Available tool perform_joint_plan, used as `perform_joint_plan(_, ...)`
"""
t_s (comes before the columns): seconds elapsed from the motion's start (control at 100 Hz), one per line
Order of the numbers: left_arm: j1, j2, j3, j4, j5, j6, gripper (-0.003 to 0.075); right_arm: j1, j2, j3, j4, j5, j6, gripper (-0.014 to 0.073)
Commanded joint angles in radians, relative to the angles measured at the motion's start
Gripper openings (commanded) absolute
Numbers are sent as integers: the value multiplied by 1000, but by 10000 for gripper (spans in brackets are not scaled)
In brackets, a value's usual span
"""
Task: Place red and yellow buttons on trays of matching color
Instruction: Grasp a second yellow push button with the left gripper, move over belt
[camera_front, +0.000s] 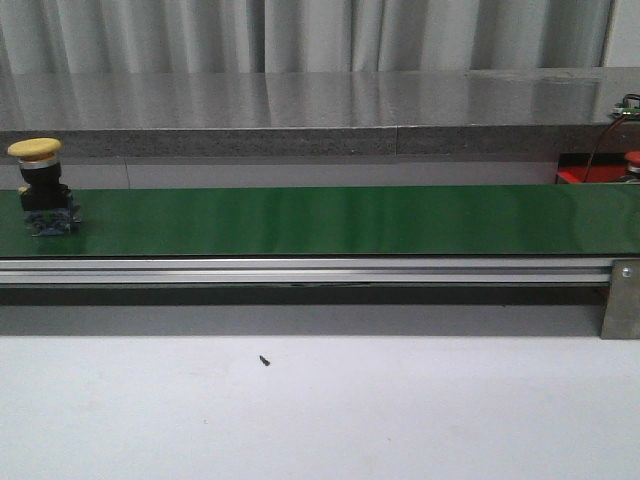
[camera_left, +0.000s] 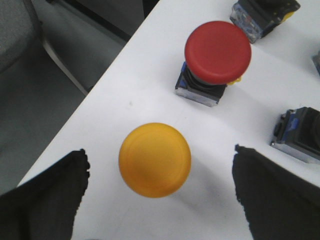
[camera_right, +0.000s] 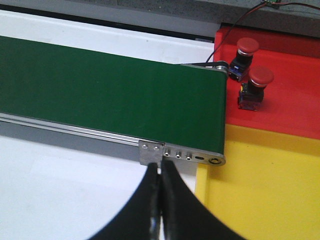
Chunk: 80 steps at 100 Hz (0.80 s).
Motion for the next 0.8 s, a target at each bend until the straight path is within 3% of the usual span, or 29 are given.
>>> perform_joint_plan(0.0, 1, -35, -34, -6, -78, -1, 579, -1, 1, -25, 11, -65, -8, -96)
perform_joint_plan(0.45, 1, 24, -75, -8, -96, -1, 573, -1, 1, -25, 11, -64, -8, -96)
perform_joint_plan(0.79, -1, 24, -75, -9, -78, -1, 459, -1, 1, -25, 11, -64, -8, -96)
